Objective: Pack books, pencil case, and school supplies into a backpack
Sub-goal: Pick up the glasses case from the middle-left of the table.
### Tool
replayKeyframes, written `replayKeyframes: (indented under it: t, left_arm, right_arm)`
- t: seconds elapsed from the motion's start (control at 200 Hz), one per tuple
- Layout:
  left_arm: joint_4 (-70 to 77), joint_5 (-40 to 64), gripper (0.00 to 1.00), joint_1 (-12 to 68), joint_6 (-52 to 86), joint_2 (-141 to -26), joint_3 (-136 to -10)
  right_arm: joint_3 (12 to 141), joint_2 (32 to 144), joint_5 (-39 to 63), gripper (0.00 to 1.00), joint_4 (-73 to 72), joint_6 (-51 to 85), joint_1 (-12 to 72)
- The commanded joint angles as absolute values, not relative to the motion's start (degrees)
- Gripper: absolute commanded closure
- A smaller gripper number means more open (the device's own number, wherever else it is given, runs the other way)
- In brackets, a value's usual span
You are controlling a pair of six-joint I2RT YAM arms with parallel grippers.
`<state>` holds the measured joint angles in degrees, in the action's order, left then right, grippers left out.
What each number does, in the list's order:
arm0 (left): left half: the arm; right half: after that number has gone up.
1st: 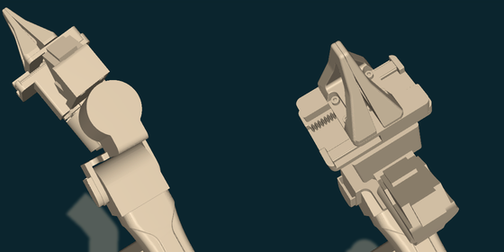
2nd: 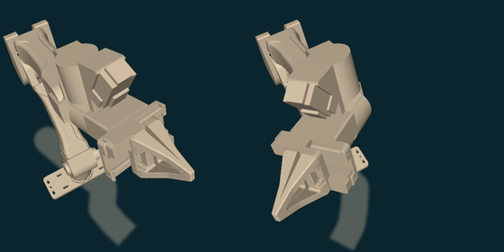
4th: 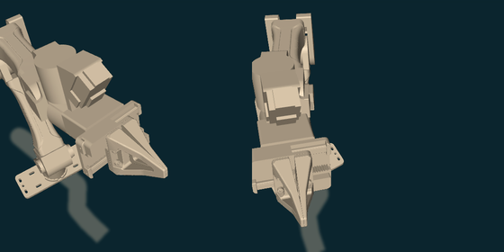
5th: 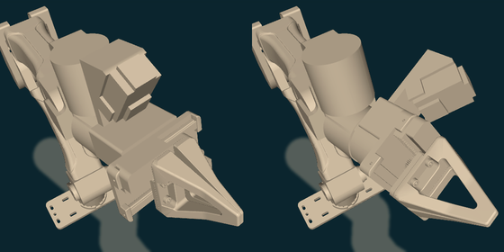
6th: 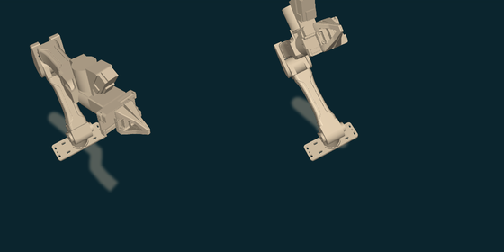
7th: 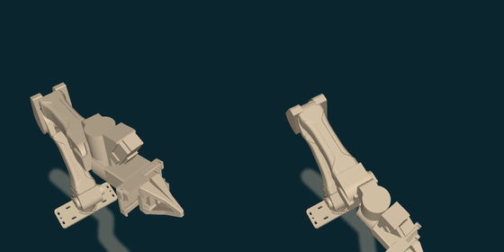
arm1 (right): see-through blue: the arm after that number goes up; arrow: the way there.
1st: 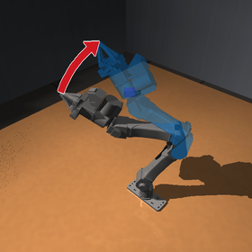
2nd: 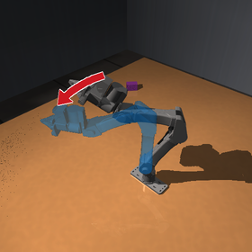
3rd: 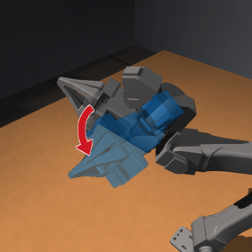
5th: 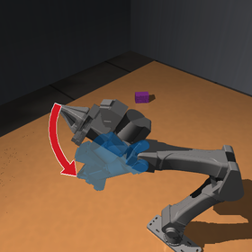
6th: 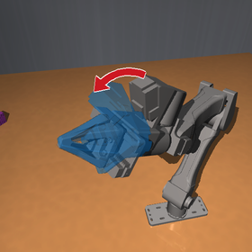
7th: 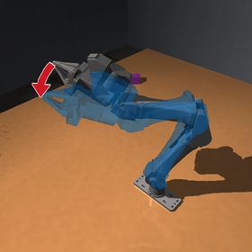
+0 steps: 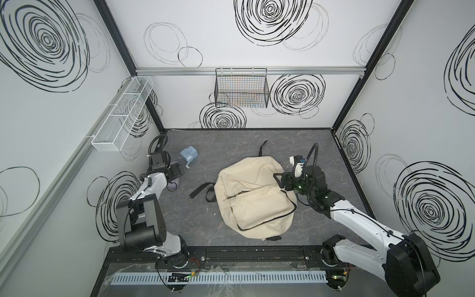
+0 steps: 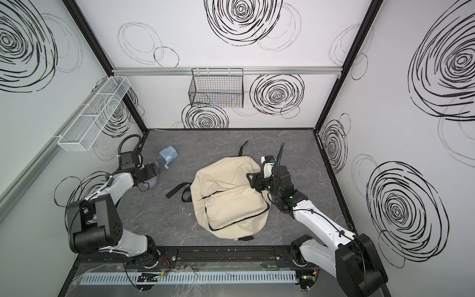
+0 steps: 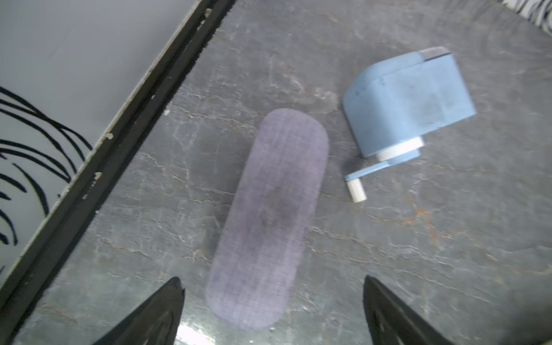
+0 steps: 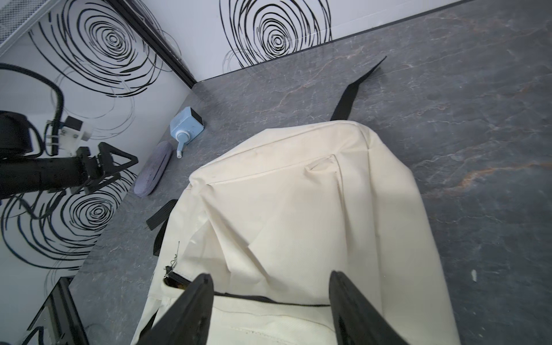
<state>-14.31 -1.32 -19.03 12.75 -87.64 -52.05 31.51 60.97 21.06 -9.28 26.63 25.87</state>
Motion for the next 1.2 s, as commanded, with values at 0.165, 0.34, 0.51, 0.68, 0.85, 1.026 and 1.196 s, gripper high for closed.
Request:
replayKeyframes:
  t: [0.165, 0.34, 0.51, 0.68, 0.85, 1.026, 1.196]
  left_arm:
    - [-16.16, -1.7, 0.04, -19.5, 7.31, -94.38, -56.6]
    - [-16.49, -1.5, 0.04, -17.88, 6.15, -96.44, -57.19]
    - [-18.9, -3.32, 0.04, -17.77, 5.13, -101.23, -59.81]
    - [-18.15, -4.4, 0.04, -16.44, 4.23, -102.93, -59.38]
    - [-18.55, -3.23, 0.27, -15.82, 3.55, -103.89, -59.59]
    - [-18.68, -3.52, 0.4, -15.73, 3.31, -102.73, -59.5]
    - [-18.9, -3.65, 0.41, -15.08, 4.46, -98.27, -59.11]
  right_arm:
    - [33.31, 59.06, 22.15, 0.34, -10.54, 28.92, 29.68]
    - [33.41, 58.73, 22.13, 0.34, -10.33, 27.63, 29.84]
    - [33.01, 58.32, 22.3, 0.34, -10.26, 27.51, 29.83]
    - [31.74, 58.08, 22.31, 0.34, -11.76, 27.8, 29.85]
    - [31.9, 58.04, 22.28, 0.34, -11.78, 27.6, 29.79]
    - [32.6, 57.01, 21.83, 0.34, -11.04, 27.51, 29.8]
    - [33.21, 55.57, 21.19, 0.35, -11.22, 28.07, 29.79]
